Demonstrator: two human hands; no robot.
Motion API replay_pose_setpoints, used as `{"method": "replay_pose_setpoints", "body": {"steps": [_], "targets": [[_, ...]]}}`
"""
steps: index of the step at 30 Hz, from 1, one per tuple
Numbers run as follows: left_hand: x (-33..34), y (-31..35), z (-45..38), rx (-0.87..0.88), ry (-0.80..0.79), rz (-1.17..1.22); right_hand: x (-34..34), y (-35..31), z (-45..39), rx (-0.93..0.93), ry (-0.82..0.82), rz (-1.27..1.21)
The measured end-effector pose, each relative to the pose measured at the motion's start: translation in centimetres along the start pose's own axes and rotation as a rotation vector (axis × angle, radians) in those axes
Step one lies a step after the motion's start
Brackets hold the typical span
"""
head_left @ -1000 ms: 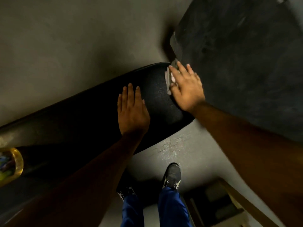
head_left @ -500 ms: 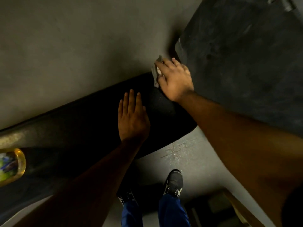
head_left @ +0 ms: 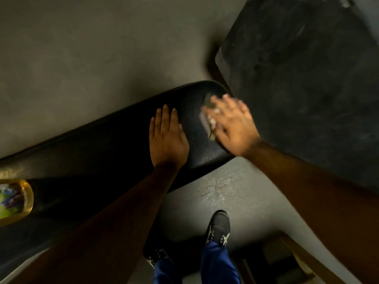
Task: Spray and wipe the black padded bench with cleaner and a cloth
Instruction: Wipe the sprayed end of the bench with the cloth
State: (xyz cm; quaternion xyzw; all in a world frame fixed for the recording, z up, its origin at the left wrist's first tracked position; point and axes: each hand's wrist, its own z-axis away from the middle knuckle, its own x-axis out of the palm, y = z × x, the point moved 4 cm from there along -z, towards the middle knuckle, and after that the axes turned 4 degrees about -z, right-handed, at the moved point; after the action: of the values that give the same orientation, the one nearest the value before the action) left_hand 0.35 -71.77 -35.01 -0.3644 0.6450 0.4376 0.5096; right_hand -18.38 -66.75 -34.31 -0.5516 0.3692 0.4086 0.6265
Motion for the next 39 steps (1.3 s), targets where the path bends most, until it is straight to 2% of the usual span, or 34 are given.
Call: {"method": "replay_pose_setpoints", "body": {"steps": [1, 2, 3, 5, 6, 7, 9, 10, 11, 12, 14, 15, 16, 17, 18, 20, 21, 23, 24, 25, 26, 28, 29, 30, 33, 34, 37, 38, 39], "targets": [[-0.1, 0.0, 0.0, 0.000, -0.013, 0.005, -0.2, 0.1, 0.2, 0.160, 0.045, -0.031], [-0.1, 0.0, -0.1, 0.005, -0.022, 0.012, 0.3, -0.9, 0.7, 0.234, 0.076, -0.016], [-0.2, 0.0, -0.2, 0.008, -0.029, 0.028, 1.2, -3.5, 1.6, 0.167, 0.050, 0.036], [-0.6, -0.2, -0.6, -0.009, -0.028, 0.130, 3.3, -7.2, 4.4, -0.102, -0.049, 0.090], [-0.9, -0.6, -0.6, -0.021, -0.010, 0.215, 3.5, -7.2, 5.5, -0.189, -0.079, 0.095], [-1.3, -1.1, -0.4, -0.028, 0.023, 0.295, 2.8, -6.4, 5.5, -0.194, -0.063, 0.086], [-2.4, -2.8, 0.1, -0.023, 0.098, 0.360, 1.5, -4.1, 3.9, 0.077, 0.067, 0.060], [-2.8, -4.0, 0.4, -0.025, 0.104, 0.316, 1.5, -4.3, 3.2, 0.263, 0.119, 0.052], [-3.2, -5.4, 1.0, -0.030, 0.107, 0.237, 2.1, -5.7, 3.1, 0.367, 0.134, 0.051], [-3.5, -6.7, 1.6, -0.038, 0.107, 0.144, 3.1, -8.2, 3.2, 0.321, 0.133, 0.073], [-3.7, -8.8, 2.9, -0.043, 0.083, -0.003, 5.1, -12.1, 4.5, -0.030, 0.021, 0.088], [-3.4, -9.6, 3.4, -0.045, 0.055, -0.043, 5.2, -11.9, 5.0, -0.183, -0.082, 0.096], [-3.1, -10.1, 3.9, -0.031, 0.033, -0.071, 4.6, -10.7, 4.6, -0.273, -0.111, 0.104], [-2.7, -10.4, 4.2, -0.011, 0.027, -0.089, 3.9, -9.3, 3.4, -0.269, -0.081, 0.127], [-2.5, -10.5, 4.4, 0.002, 0.025, -0.099, 3.4, -7.8, 2.0, -0.149, -0.021, 0.146], [-2.6, -10.6, 4.2, -0.006, 0.022, -0.102, 3.1, -7.2, -0.2, 0.249, 0.088, 0.104], [-2.7, -10.5, 4.2, -0.005, 0.040, -0.106, 3.6, -8.9, -0.6, 0.278, 0.093, 0.107], [-2.7, -10.3, 4.3, 0.015, 0.081, -0.111, 4.9, -12.0, -0.3, 0.003, -0.041, 0.124], [-2.7, -10.3, 4.2, 0.017, 0.090, -0.113, 4.8, -11.8, 0.1, -0.149, -0.136, 0.127], [-2.7, -10.4, 4.3, 0.010, 0.095, -0.116, 4.0, -10.7, -0.5, -0.221, -0.157, 0.135], [-2.8, -10.4, 4.3, 0.001, 0.097, -0.118, 3.1, -9.1, -2.0, -0.179, -0.120, 0.135], [-2.8, -10.3, 4.2, -0.010, 0.098, -0.126, 2.1, -7.5, -5.1, 0.146, -0.012, 0.077], [-2.7, -10.2, 4.3, -0.004, 0.099, -0.120, 2.5, -8.3, -5.9, 0.223, 0.025, 0.067], [-2.7, -10.2, 4.3, 0.005, 0.101, -0.115, 3.2, -10.2, -6.3, 0.153, 0.014, 0.077], [-2.5, -10.4, 4.2, 0.002, 0.076, -0.111, 4.2, -12.0, -6.4, -0.269, -0.099, 0.084], [-2.5, -10.5, 4.2, -0.004, 0.069, -0.101, 3.6, -11.1, -7.5, -0.273, -0.085, 0.075], [-2.6, -10.4, 4.3, -0.014, 0.073, -0.101, 3.4, -11.3, -10.5, 0.070, -0.009, 0.018], [-2.6, -10.4, 4.4, -0.020, 0.083, -0.108, 4.0, -13.0, -10.6, 0.038, -0.016, 0.036], [-2.7, -10.5, 4.4, -0.040, 0.101, -0.124, 4.8, -14.9, -10.3, -0.103, -0.052, 0.049]]}}
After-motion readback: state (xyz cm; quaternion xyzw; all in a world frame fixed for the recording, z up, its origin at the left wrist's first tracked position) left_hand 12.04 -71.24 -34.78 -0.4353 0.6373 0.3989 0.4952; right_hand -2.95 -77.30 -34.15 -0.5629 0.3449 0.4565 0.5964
